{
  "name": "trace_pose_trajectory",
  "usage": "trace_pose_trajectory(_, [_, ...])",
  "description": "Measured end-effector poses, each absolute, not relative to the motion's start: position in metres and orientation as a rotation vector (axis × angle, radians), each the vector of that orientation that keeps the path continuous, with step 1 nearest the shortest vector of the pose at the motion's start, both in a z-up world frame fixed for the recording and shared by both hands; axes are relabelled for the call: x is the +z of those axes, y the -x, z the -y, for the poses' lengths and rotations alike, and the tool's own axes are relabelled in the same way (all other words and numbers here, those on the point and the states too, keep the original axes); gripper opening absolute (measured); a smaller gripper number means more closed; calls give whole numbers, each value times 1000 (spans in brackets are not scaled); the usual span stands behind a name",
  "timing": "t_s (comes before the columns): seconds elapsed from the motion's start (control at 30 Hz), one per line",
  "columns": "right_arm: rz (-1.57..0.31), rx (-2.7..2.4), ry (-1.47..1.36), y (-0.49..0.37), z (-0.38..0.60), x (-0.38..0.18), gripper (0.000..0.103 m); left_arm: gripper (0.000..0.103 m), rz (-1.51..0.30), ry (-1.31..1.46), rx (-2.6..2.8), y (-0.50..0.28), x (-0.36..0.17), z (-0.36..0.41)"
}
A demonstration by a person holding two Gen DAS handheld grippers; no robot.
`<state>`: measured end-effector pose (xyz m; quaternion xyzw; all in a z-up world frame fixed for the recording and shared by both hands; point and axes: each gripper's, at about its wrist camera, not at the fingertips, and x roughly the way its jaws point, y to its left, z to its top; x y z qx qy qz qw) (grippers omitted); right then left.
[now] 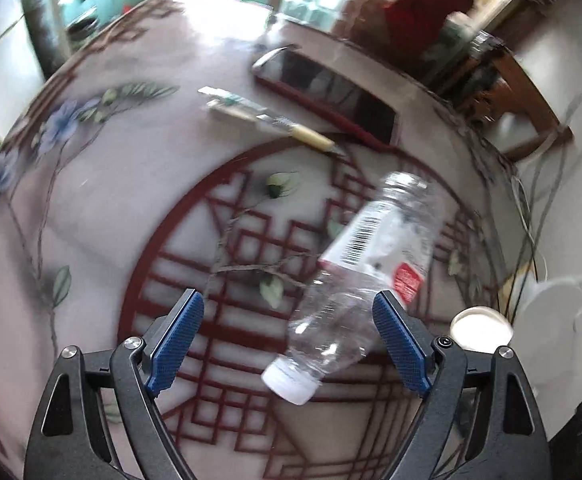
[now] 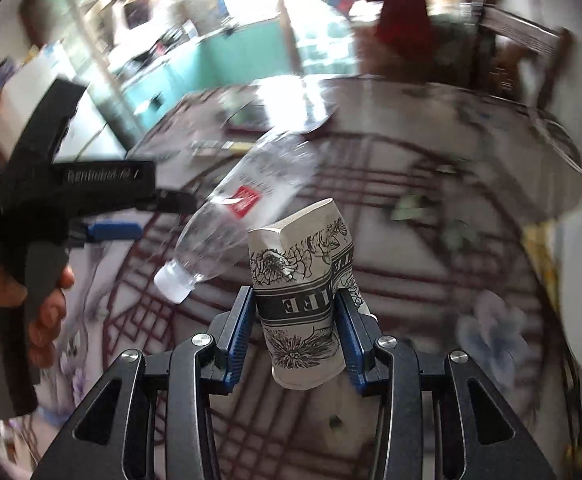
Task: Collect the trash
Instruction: 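Grasp the clear water bottle with the left tool while the right tool grasps the white paper cup, then carry the water bottle with the left tool while the right tool carries the paper cup to the bucket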
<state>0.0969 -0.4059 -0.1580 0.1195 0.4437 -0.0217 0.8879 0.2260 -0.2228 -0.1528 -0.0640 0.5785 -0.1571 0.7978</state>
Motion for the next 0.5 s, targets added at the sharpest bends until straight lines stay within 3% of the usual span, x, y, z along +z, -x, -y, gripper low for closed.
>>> trace_pose_trajectory(0.2, [-854,-126,-308,-69,423,-134,38,86,-1244,-40,-432,-228,-168,264])
trace_pose_trajectory(0.27, [-857,-125,-319,-68,421,-131,38,70,-1262,-69,-444,-229,-178,272])
trace_pose_trajectory(0.3, [-855,-123,-326,-68,421,-128,38,48,-1284,-78,-441,-230,-184,274])
trace_pose_trajectory(0.33, [-853,-123,-328,-68,419,-126,38,44,-1252,-97,-436,-228,-183,274])
trace_pose_trajectory(0.5, [-846,-117,-320,-69,400,-115,38,43,-1222,-83,-444,-221,-173,252])
